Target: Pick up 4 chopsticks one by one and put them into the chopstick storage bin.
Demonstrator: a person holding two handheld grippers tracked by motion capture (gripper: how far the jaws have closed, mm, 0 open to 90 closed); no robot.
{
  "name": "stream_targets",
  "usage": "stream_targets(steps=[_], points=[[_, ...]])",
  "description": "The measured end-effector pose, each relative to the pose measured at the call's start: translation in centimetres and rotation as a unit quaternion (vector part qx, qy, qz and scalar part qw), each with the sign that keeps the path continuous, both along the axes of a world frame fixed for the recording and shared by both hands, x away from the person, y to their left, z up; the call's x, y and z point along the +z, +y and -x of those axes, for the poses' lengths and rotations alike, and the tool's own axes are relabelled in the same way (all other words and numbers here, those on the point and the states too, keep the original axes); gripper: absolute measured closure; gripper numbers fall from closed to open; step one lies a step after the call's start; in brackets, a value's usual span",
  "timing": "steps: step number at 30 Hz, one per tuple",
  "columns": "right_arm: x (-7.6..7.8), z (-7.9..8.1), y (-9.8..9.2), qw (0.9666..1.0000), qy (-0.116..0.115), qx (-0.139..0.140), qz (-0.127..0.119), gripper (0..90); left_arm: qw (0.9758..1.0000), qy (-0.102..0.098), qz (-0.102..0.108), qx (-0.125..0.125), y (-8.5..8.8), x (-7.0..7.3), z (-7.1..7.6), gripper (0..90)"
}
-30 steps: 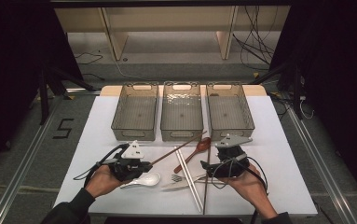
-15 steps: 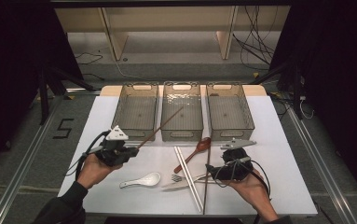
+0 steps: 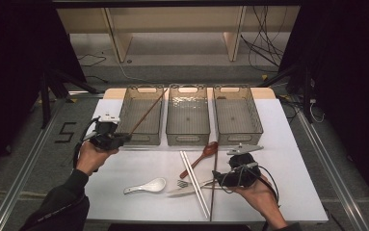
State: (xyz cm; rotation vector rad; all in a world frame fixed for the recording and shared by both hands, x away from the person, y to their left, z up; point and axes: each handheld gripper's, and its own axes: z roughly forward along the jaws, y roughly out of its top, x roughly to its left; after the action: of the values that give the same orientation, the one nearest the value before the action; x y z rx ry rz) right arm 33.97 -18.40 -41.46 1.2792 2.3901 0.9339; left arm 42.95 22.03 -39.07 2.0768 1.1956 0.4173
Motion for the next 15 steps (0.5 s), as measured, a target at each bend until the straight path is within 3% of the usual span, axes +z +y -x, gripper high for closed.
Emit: stream_targets(steps=[15], points=[[0.1, 0.1, 0.1, 1.0, -0.002, 0.001, -0.003, 21.1, 0.9986, 0.02, 0.005, 0.049, 0.1, -0.3, -4.4, 83.2]])
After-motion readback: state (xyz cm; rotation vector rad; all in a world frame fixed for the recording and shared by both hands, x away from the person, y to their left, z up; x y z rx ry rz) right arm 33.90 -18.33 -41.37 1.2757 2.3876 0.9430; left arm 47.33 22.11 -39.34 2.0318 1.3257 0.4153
